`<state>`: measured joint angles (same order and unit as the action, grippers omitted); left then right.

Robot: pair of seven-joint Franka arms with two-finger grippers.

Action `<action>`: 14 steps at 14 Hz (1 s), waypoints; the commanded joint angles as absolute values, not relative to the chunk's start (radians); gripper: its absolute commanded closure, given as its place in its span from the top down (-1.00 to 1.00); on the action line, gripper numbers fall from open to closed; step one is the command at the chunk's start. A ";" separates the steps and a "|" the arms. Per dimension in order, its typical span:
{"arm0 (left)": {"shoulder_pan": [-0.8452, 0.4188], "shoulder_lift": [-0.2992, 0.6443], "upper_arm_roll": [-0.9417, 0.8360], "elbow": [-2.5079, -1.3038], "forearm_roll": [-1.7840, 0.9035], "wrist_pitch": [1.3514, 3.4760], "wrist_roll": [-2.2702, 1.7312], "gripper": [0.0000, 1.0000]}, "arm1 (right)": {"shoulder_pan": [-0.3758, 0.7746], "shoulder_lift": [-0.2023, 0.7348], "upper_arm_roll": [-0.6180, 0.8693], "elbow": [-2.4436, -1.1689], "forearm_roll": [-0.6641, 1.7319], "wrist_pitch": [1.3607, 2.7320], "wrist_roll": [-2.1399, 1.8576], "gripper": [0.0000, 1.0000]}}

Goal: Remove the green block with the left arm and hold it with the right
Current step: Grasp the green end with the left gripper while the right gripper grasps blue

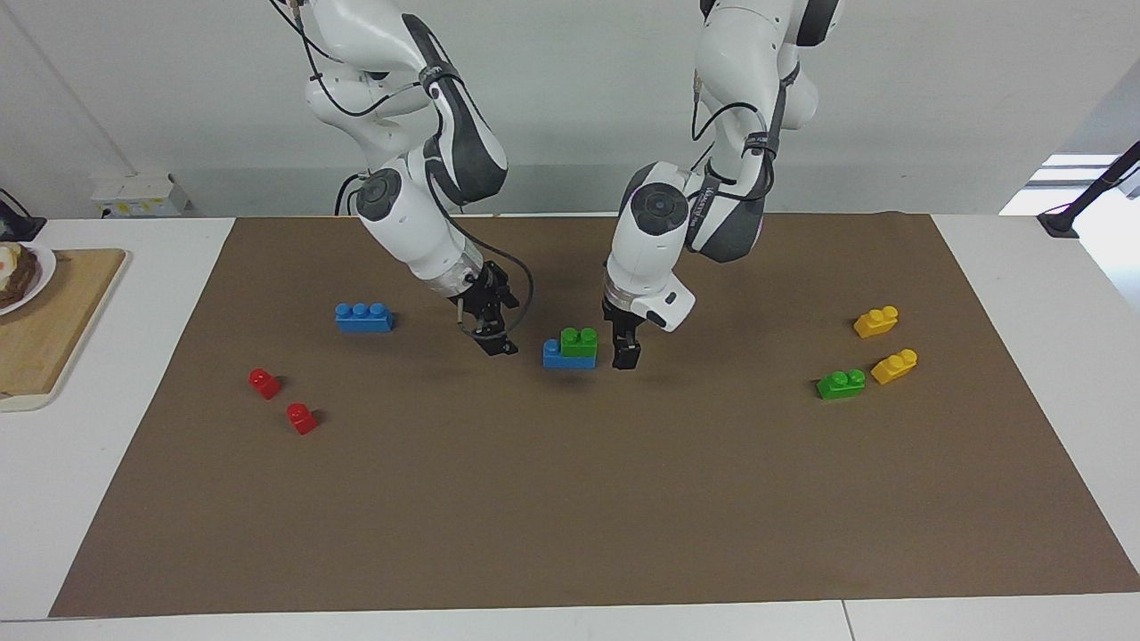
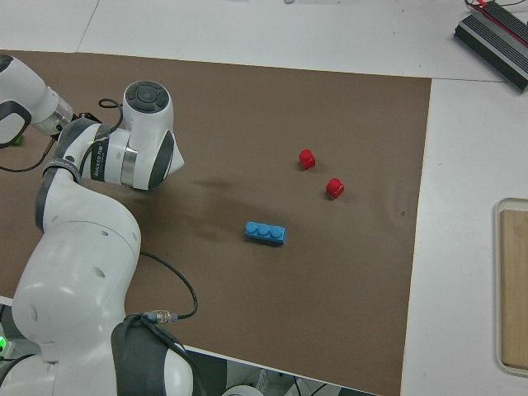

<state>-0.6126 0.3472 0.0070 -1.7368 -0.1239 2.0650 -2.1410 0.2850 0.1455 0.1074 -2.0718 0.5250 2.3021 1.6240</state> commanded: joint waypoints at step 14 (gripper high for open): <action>-0.692 0.328 0.020 -1.856 -0.101 2.235 -2.246 1.00 | 0.365 0.273 0.107 -2.099 0.563 2.517 1.580 1.00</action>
<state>-0.6718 0.3476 0.0063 -1.8144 -0.1233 2.2055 -2.2235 0.3489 0.2442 0.1075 -2.0977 0.5275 2.4669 1.6192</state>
